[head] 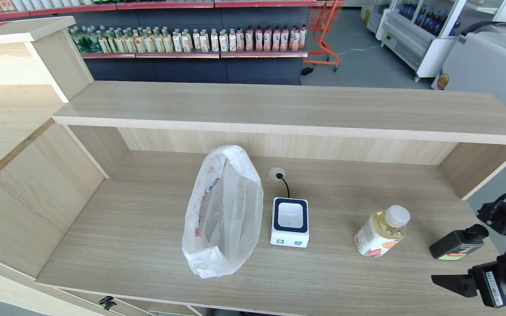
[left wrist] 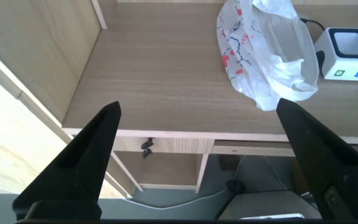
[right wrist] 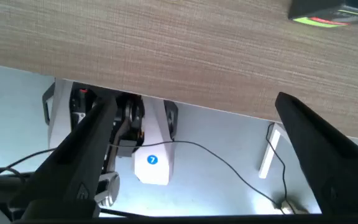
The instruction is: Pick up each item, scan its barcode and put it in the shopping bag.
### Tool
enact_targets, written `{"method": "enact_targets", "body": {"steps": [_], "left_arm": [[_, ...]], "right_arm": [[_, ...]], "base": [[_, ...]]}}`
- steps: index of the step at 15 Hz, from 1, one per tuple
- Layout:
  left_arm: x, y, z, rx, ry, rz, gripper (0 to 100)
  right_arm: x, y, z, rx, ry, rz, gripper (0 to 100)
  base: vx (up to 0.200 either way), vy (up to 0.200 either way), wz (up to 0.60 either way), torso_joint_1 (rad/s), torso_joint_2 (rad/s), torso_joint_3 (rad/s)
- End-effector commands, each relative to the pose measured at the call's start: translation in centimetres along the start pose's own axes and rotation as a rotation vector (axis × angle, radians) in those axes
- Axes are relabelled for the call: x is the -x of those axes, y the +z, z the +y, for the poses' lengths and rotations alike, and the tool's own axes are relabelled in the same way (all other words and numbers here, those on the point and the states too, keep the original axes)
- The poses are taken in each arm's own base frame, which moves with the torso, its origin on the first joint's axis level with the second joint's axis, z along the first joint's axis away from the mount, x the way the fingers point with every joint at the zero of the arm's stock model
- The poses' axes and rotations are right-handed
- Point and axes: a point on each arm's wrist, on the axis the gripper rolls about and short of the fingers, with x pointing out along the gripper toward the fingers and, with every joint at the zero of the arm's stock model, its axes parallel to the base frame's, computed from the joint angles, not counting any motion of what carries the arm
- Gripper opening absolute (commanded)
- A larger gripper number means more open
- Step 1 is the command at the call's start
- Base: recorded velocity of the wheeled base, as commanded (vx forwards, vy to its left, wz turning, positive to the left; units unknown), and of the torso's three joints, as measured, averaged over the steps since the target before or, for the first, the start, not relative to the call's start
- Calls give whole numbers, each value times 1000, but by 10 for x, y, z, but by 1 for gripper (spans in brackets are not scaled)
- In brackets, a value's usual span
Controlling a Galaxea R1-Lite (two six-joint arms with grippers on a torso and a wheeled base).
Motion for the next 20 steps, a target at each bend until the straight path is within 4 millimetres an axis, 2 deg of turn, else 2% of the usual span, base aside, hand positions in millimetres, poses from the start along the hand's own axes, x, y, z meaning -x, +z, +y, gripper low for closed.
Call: {"method": "enact_targets", "body": {"steps": [1,2,3,6,10,15,20], "left_arm": [[0,0,0,0,-1,2,100],[0,0,0,0,1,1,100],[0,0,0,0,-1,0,100],[0,0,0,0,-1,0,100],[0,0,0,0,-1,4,100],[0,0,0,0,-1,2,100],[0,0,0,0,-1,2,100]], "right_arm": [[-39,-3,-1,-10,-18,90,100],[-55,-4,-2,-14,-51,58,100],[-59,-3,-2,-13,-51,42,100],[-88,13,12,31,-12,-78,100],[-108,18,36,71,52,-129,100],[-143,18,42,76,36,-172,100],[-162,20,60,104,53,-253,100]], "base": [[0,0,0,0,0,0],[0,0,0,0,0,0],[0,0,0,0,0,0],[0,0,0,0,0,0],[0,0,0,0,0,0],[0,0,0,0,0,0],[0,0,0,0,0,0]]}}
